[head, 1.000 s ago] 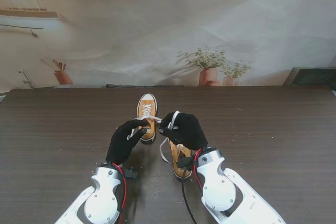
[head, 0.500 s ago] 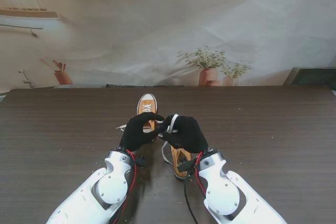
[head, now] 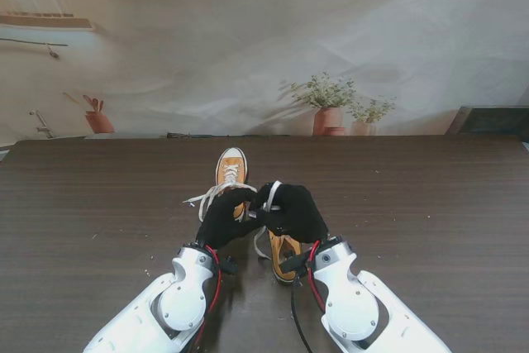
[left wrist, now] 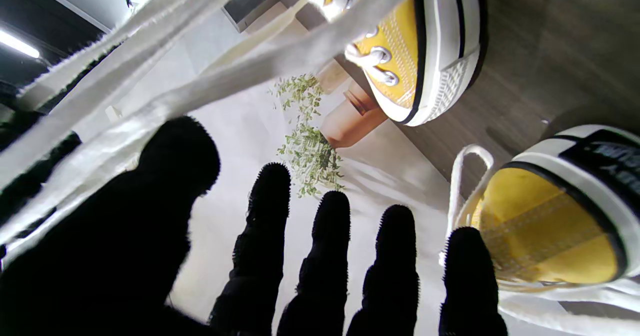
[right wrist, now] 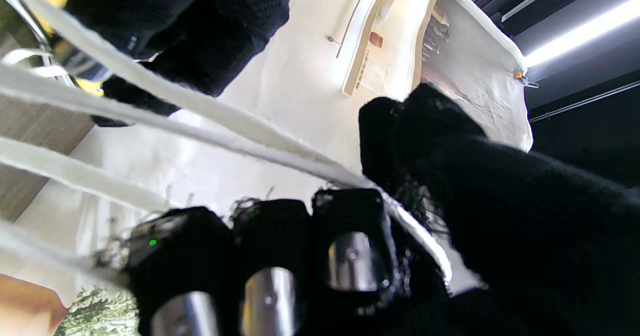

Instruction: Tie the shoelaces into a bow on the shoes

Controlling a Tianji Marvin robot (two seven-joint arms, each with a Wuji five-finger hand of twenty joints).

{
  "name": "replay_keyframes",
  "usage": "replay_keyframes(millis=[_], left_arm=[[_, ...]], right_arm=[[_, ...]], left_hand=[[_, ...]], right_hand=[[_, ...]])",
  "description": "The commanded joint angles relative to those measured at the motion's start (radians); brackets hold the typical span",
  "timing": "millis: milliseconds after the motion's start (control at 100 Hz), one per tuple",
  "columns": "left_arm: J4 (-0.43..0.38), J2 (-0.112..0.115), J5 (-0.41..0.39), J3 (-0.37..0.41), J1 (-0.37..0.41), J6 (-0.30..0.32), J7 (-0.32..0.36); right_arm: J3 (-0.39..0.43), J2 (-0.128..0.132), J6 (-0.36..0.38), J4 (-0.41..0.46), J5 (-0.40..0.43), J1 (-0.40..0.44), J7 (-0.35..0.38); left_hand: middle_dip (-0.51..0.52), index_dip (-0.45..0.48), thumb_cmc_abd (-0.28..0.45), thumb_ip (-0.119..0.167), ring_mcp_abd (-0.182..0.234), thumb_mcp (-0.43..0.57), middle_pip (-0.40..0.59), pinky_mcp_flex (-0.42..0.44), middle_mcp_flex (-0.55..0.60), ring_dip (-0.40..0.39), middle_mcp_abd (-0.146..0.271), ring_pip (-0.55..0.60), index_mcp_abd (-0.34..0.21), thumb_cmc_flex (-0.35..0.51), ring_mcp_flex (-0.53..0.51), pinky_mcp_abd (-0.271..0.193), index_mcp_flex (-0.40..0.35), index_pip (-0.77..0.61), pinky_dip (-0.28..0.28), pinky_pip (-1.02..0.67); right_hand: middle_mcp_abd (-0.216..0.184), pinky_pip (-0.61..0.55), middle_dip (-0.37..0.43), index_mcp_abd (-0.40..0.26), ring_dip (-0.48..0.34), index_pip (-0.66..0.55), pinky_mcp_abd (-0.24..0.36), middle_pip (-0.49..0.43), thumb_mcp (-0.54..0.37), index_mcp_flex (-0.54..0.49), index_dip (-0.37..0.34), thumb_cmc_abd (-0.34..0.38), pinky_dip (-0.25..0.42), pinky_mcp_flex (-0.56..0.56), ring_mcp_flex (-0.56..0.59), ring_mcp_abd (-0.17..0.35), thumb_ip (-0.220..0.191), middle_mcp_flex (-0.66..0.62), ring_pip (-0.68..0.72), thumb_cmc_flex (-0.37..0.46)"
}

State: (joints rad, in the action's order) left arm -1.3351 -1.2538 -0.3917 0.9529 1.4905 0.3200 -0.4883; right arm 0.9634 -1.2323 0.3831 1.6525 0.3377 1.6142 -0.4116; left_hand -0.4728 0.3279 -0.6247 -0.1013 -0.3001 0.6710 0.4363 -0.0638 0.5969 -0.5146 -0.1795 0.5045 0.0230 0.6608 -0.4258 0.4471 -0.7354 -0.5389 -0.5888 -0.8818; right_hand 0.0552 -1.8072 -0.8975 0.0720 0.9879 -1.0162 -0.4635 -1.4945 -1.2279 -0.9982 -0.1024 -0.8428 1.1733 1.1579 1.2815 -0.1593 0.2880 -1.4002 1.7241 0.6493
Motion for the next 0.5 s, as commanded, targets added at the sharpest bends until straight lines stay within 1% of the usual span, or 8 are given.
replay_keyframes(millis=[0, 60, 220, 380, 490], left_arm=[[0.008, -0.002, 0.0, -0.004, 0.002, 0.005, 0.004], [0.009, -0.003, 0.002, -0.002, 0.001, 0.01, 0.0], [-0.006, 0.01, 0.01, 0.007, 0.013, 0.03, 0.048], [-0.023, 0.015, 0.005, 0.008, 0.041, 0.044, 0.052], [-0.039, 0.015, 0.002, 0.004, 0.066, 0.056, 0.046]], right_arm=[[-0.005, 0.001, 0.002, 0.007, 0.005, 0.001, 0.009], [-0.008, 0.001, 0.001, 0.008, 0.005, 0.001, 0.009], [-0.01, 0.001, 0.0, 0.009, 0.006, -0.001, 0.01], [-0.012, 0.0, -0.002, 0.008, 0.004, -0.002, 0.008], [-0.013, -0.001, -0.001, 0.007, 0.002, -0.002, 0.009]], left_hand=[[0.019, 0.018, -0.038, -0.025, 0.012, 0.027, -0.008, 0.007, -0.023, 0.005, 0.017, -0.015, 0.012, -0.036, 0.01, -0.02, 0.012, 0.004, 0.01, -0.006], [0.018, 0.019, -0.044, -0.028, 0.016, 0.026, -0.009, 0.011, -0.026, 0.005, 0.019, -0.016, 0.011, -0.044, 0.014, -0.022, 0.006, 0.003, 0.01, -0.004], [0.024, 0.026, -0.073, -0.038, 0.017, 0.03, -0.024, 0.026, -0.05, 0.011, 0.021, -0.035, 0.007, -0.078, 0.037, -0.031, 0.011, -0.001, 0.015, 0.015], [0.026, 0.032, -0.091, -0.044, 0.017, 0.043, -0.035, 0.032, -0.066, 0.013, 0.017, -0.047, 0.015, -0.088, 0.046, -0.034, 0.024, 0.003, 0.017, 0.029], [0.025, 0.115, -0.111, -0.051, 0.021, 0.066, -0.041, 0.035, -0.093, 0.009, 0.017, -0.057, 0.018, -0.094, 0.058, -0.038, 0.075, -0.071, 0.01, 0.045]], right_hand=[[0.044, -0.287, 0.012, 0.002, -0.005, -0.007, 0.028, -0.026, -0.026, 0.033, 0.016, -0.006, -0.007, 0.032, 0.024, 0.043, -0.002, -0.052, 0.089, 0.005], [0.044, -0.287, 0.012, 0.001, -0.005, -0.007, 0.028, -0.026, -0.026, 0.034, 0.016, -0.005, -0.007, 0.032, 0.024, 0.043, -0.002, -0.052, 0.089, 0.004], [0.044, -0.287, 0.012, 0.0, -0.006, -0.007, 0.028, -0.026, -0.026, 0.034, 0.017, -0.002, -0.007, 0.032, 0.024, 0.042, -0.001, -0.052, 0.089, 0.001], [0.042, -0.287, 0.011, 0.0, -0.006, -0.006, 0.027, -0.027, -0.026, 0.036, 0.017, 0.001, -0.008, 0.032, 0.024, 0.041, 0.0, -0.051, 0.089, -0.002], [0.042, -0.287, 0.011, 0.003, -0.007, -0.007, 0.022, -0.027, -0.026, 0.036, 0.017, 0.005, -0.012, 0.031, 0.024, 0.04, 0.0, -0.052, 0.089, -0.003]])
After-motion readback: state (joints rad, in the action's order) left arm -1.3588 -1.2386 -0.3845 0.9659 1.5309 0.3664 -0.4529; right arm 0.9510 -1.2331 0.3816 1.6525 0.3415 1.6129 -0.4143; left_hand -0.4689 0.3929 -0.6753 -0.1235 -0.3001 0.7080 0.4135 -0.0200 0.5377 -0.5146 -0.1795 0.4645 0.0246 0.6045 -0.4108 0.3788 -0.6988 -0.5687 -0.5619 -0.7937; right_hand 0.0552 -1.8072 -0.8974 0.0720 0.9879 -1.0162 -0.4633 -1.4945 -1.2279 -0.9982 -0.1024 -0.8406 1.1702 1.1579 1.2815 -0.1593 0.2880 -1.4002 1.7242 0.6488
